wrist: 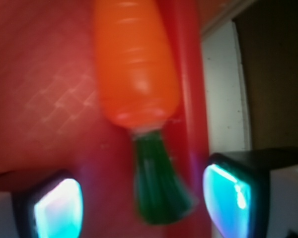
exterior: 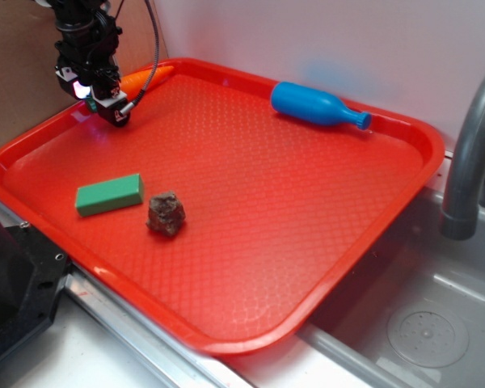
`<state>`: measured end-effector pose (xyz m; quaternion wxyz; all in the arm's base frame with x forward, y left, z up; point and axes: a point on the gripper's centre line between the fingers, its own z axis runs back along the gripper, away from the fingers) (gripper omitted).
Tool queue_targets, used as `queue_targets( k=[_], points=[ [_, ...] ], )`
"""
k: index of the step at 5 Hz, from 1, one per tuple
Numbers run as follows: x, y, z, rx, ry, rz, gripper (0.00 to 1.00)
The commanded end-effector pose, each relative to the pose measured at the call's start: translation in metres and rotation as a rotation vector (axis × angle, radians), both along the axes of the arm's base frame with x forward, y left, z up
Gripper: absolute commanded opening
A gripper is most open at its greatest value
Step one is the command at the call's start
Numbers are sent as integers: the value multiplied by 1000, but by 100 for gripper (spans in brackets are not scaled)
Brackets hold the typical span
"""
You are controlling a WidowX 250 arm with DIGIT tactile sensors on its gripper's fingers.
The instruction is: Grab the carrot.
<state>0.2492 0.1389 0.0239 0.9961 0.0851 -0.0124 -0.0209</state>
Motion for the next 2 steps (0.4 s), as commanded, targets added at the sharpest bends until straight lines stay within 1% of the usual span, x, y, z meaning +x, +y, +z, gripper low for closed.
queue_targets(
  k=[1, 2],
  points=[
    [-1, -14, 28, 36, -44, -56, 100],
    [6, -13, 16, 15, -23, -70, 100]
  ],
)
